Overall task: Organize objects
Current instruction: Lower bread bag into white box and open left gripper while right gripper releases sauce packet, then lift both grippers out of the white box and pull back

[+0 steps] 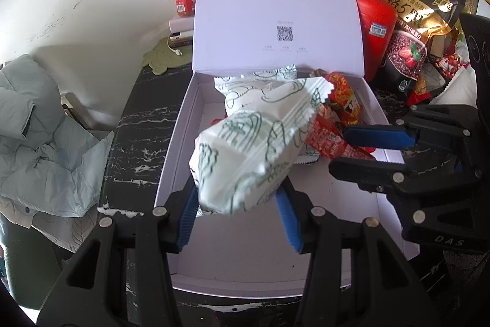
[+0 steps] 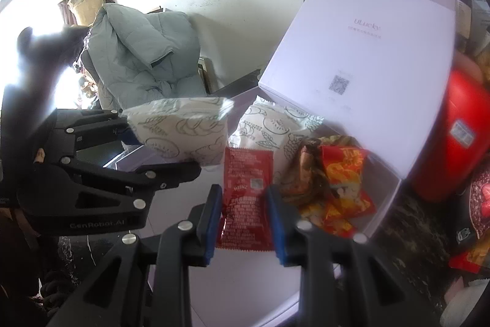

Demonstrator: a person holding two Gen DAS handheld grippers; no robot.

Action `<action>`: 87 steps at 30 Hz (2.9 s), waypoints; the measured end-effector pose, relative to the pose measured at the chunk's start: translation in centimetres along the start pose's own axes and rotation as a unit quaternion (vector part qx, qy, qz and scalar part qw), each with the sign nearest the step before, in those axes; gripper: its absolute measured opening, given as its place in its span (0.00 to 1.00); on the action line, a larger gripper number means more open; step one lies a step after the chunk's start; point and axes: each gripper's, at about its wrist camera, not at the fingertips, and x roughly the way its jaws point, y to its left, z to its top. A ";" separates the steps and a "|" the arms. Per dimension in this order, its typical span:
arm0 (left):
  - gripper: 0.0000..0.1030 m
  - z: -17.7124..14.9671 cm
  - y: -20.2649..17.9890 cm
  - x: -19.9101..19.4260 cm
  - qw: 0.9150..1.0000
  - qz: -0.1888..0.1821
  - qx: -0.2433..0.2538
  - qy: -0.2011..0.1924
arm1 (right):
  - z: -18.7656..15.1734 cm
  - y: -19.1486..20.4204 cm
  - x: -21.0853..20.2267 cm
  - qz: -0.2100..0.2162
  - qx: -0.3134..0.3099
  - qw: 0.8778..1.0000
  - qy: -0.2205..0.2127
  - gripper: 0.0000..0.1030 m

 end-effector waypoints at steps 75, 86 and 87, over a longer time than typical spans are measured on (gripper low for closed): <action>0.88 -4.4 -2.1 -18.0 0.990 0.075 -0.059 -0.102 | -2.0 7.2 -16.3 -0.107 0.000 0.991 -0.078 0.69; 0.96 -6.6 -3.5 -23.0 0.986 0.090 -0.057 -0.125 | -3.4 9.5 -20.3 -0.118 0.003 0.988 -0.095 0.78; 0.96 -6.8 -3.6 -23.2 0.987 0.090 -0.058 -0.122 | -3.6 9.6 -20.6 -0.120 0.005 0.988 -0.095 0.78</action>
